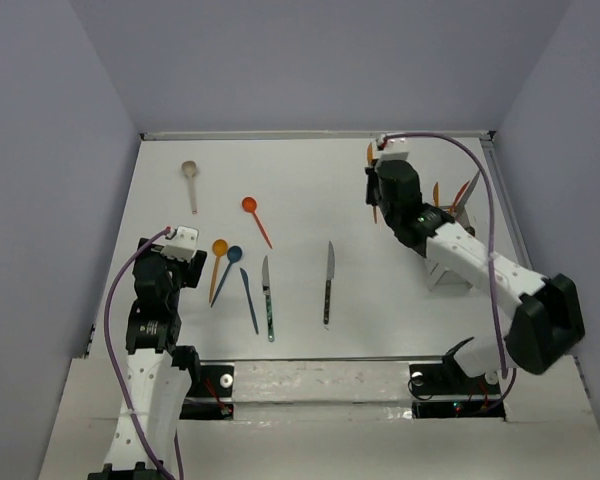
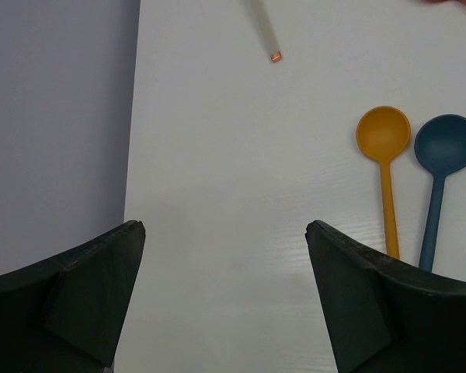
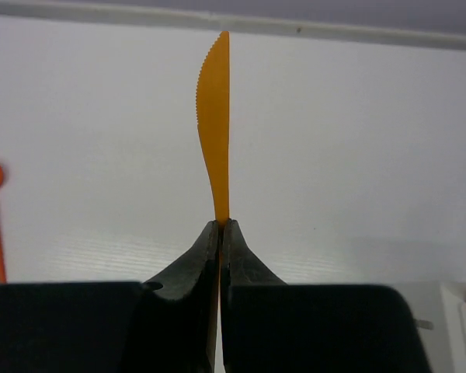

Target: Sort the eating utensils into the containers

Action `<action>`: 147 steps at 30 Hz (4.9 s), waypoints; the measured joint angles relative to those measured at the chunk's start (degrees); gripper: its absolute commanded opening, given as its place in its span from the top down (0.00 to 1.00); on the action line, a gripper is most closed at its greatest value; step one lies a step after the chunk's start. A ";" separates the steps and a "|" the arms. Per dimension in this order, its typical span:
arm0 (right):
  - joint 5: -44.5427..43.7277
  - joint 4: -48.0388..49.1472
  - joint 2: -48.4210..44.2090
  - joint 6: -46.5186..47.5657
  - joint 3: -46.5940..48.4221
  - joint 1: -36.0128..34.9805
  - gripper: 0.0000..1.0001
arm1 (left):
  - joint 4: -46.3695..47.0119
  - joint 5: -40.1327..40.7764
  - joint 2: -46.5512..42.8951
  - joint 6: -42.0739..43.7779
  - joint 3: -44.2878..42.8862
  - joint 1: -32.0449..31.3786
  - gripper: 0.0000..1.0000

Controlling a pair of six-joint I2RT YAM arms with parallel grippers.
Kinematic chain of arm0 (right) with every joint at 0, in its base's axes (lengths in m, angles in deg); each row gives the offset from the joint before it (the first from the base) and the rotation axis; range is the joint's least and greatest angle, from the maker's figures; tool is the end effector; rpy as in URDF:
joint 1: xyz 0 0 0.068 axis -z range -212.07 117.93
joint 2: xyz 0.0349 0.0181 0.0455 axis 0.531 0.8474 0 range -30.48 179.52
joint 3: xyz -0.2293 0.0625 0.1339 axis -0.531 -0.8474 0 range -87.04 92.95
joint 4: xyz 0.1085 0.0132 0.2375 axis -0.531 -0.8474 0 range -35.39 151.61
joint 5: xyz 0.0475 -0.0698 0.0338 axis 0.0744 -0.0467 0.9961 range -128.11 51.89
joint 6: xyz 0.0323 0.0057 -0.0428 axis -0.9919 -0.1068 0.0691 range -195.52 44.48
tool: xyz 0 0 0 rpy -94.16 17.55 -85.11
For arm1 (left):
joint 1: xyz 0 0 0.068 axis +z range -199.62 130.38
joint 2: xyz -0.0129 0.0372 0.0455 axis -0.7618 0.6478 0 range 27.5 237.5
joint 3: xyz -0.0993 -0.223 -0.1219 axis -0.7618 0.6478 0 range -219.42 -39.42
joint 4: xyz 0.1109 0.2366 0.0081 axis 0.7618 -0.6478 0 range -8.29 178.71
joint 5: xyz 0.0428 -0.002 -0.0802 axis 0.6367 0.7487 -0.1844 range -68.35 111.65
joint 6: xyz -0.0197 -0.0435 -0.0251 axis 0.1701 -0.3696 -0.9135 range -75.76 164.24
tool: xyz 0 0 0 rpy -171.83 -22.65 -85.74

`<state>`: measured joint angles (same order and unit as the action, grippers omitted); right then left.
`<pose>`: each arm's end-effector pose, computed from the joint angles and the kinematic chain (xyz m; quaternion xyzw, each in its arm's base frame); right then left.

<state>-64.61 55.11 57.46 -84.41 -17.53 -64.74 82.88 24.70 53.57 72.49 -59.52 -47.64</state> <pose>0.3099 0.1798 0.3121 -0.0484 0.8284 0.0051 0.5580 0.1399 0.0067 0.2414 0.1599 0.7592 0.1844 0.6033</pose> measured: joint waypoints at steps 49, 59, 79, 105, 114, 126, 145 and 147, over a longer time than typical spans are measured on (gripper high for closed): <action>-11.58 35.41 -18.95 3.93 -36.68 19.96 0.44 | -0.31 -1.11 -1.55 0.02 0.00 0.76 0.01; -0.11 14.29 -30.36 -4.11 -21.92 19.30 0.35 | -0.44 -1.29 -1.46 0.02 0.00 0.76 0.01; 9.01 -33.05 10.62 -28.79 -0.17 -25.49 0.31 | -0.46 -1.36 -0.81 0.04 0.00 1.11 0.01; -3.10 -26.18 10.67 -25.99 -5.25 -23.56 1.00 | -1.05 -1.53 -1.88 0.04 0.00 1.14 0.01; -19.45 17.38 -26.40 6.16 -17.03 -8.13 1.00 | -1.07 -1.55 -1.53 0.04 0.00 1.14 0.01; -26.27 28.35 -19.02 10.88 -25.55 19.74 1.00 | -1.09 -1.97 -1.38 0.24 0.00 1.25 0.01; -18.16 40.46 -17.57 8.00 -37.00 19.76 1.00 | -1.09 -2.23 -0.68 0.28 0.00 1.25 0.01; -16.44 41.99 -16.28 7.80 -38.29 19.85 0.88 | -1.09 -2.23 -0.68 0.28 0.00 1.25 0.01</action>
<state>-81.05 97.09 41.18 -76.61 -55.82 -44.89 81.79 22.47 52.89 72.77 -59.52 -46.40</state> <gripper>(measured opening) 0.098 0.989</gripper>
